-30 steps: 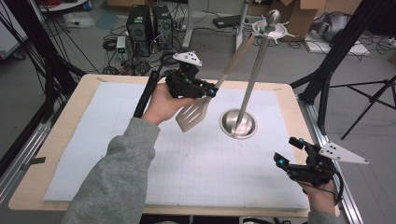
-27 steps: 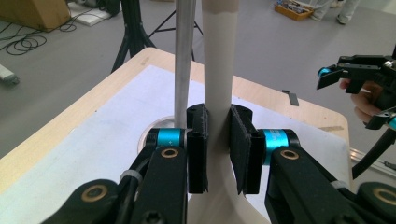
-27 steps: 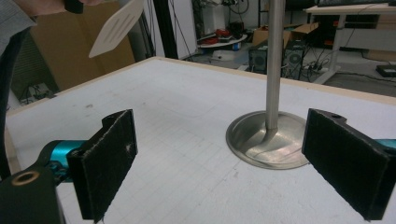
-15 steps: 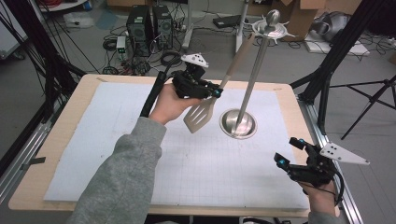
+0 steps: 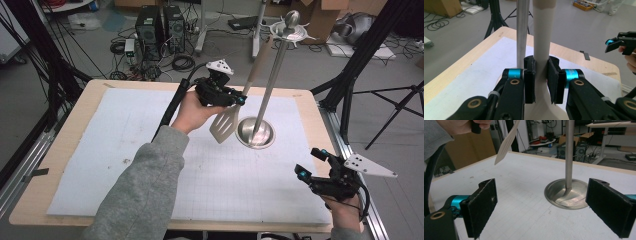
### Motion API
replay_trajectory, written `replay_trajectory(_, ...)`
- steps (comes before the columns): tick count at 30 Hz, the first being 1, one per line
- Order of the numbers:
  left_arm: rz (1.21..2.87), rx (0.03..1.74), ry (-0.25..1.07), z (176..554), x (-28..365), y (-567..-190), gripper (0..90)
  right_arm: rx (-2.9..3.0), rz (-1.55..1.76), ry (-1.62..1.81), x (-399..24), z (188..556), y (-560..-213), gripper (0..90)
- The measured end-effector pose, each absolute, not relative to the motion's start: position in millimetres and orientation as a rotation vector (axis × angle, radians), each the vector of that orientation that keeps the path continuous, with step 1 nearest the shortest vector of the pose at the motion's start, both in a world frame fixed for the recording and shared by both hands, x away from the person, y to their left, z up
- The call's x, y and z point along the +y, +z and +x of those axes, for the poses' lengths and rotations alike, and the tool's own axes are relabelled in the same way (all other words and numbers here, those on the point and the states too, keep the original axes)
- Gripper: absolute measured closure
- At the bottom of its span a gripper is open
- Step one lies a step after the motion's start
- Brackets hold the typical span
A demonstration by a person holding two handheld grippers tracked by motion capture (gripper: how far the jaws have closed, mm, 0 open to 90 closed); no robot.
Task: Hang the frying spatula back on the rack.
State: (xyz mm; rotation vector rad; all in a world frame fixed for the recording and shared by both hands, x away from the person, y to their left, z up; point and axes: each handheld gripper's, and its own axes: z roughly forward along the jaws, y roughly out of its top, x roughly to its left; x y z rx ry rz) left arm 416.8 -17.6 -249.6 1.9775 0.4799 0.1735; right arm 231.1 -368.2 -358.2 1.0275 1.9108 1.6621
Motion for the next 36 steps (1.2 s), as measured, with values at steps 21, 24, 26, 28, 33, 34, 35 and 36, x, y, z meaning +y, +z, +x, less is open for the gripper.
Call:
replay_trajectory(21, 1.988, 0.487, 0.224, 420, -34, -255, 76.4, 1.905, 1.031, 1.665, -370, 229, -358, 9.1)
replay_trajectory(24, 1.990, 0.493, 0.245, 420, -34, -256, 75.6, 1.906, 1.031, 1.663, -371, 229, -358, 9.1)
replay_trajectory(26, 1.984, 0.488, 0.247, 419, -33, -255, 72.0, 1.903, 1.030, 1.662, -371, 229, -358, 9.1)
replay_trajectory(28, 1.976, 0.482, 0.246, 418, -31, -254, 64.5, 1.904, 1.030, 1.662, -371, 229, -358, 9.1)
replay_trajectory(33, 1.935, 0.475, 0.227, 415, -21, -253, 49.7, 1.912, 1.033, 1.658, -369, 229, -359, 9.1)
replay_trajectory(34, 1.913, 0.472, 0.223, 415, -18, -253, 46.4, 1.914, 1.031, 1.655, -369, 229, -359, 9.1)
replay_trajectory(35, 1.896, 0.469, 0.213, 414, -14, -255, 39.7, 1.913, 1.026, 1.653, -369, 229, -359, 9.1)
replay_trajectory(36, 1.901, 0.462, 0.210, 414, -11, -255, 34.5, 1.913, 1.029, 1.652, -369, 229, -359, 9.1)
